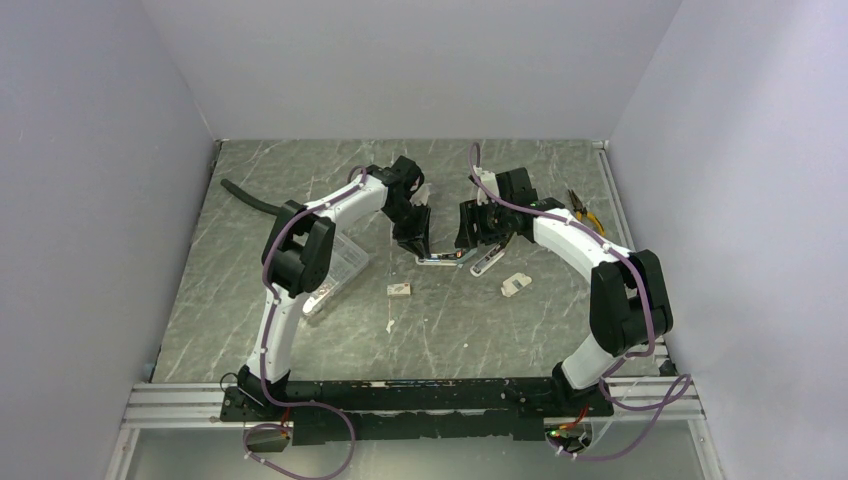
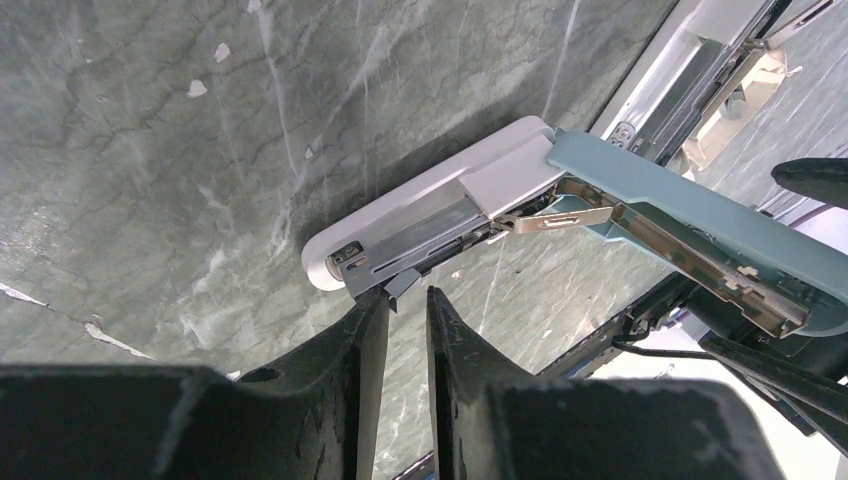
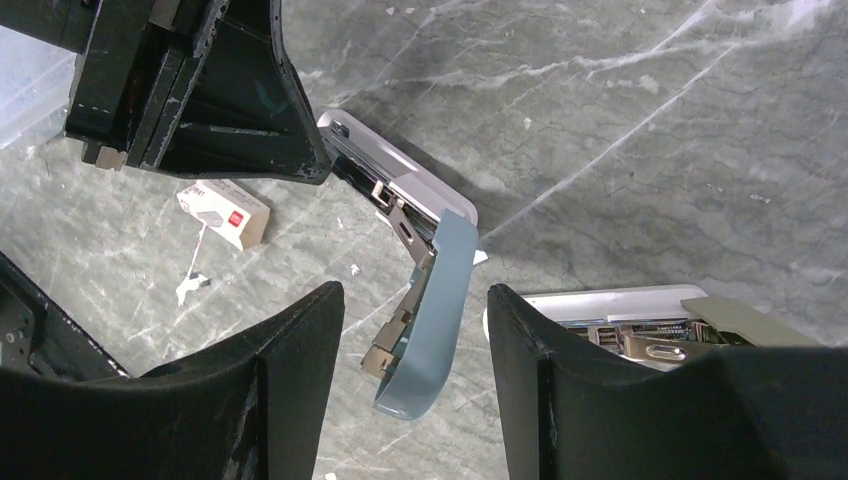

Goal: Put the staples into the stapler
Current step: Adjust the staple in the stapler.

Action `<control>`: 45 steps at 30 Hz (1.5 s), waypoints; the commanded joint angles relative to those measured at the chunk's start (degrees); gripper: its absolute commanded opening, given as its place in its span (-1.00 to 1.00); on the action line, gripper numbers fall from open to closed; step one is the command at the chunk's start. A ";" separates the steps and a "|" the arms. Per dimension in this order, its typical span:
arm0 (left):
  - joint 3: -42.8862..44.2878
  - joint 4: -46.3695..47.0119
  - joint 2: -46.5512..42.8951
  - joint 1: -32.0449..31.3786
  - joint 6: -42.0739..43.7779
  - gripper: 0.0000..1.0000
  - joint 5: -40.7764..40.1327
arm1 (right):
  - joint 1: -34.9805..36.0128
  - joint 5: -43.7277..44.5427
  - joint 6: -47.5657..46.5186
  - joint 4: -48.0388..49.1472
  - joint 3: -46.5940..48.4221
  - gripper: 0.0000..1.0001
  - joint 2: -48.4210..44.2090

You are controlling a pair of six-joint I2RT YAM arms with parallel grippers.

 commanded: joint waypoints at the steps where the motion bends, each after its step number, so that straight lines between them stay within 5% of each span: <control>1: 1.29 -1.70 1.65 -0.75 2.31 -0.45 -2.14 | -0.15 -0.90 0.11 2.11 0.13 0.17 -0.64; 45: 3.13 -2.82 1.39 -0.91 2.42 -0.30 -2.52 | -0.32 -1.50 -0.21 0.09 2.89 0.17 0.14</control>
